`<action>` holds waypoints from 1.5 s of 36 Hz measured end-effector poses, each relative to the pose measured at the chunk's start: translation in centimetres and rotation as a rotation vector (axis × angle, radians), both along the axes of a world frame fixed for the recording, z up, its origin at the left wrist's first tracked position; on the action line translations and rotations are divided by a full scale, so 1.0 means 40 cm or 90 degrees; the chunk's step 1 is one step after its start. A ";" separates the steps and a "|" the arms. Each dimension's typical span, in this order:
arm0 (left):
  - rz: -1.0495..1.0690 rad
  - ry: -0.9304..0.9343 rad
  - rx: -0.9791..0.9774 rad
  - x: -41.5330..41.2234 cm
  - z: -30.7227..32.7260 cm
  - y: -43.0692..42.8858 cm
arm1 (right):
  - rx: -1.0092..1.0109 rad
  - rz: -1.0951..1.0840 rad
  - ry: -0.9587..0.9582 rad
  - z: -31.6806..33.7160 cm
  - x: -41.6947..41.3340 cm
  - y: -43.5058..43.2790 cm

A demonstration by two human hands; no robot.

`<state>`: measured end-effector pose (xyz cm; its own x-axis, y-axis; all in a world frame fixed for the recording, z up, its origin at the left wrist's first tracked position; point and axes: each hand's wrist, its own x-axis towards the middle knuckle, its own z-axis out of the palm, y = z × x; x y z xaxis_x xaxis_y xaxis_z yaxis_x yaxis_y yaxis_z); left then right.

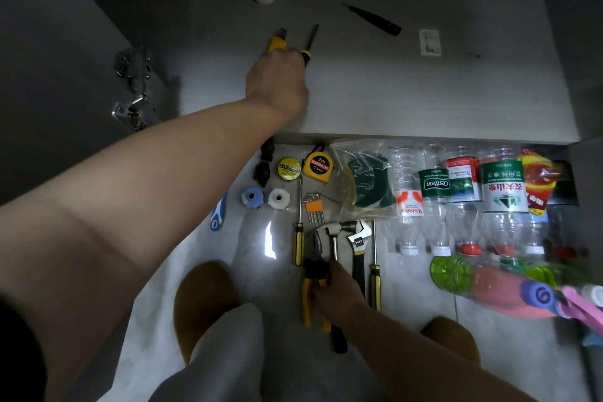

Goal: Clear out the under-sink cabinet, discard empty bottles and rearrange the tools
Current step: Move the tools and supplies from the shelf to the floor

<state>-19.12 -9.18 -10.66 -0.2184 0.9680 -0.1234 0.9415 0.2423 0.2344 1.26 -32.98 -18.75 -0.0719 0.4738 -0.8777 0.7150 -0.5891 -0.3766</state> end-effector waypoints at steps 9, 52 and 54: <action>0.073 -0.289 0.127 0.001 0.019 -0.150 | 0.006 0.041 -0.032 -0.004 0.003 -0.004; 0.023 -0.065 0.231 -0.069 -0.099 -0.188 | 0.612 0.184 -0.042 0.206 -0.026 0.603; 0.015 -0.062 0.170 -0.080 -0.106 -0.142 | 0.603 0.227 -0.117 0.203 -0.022 0.665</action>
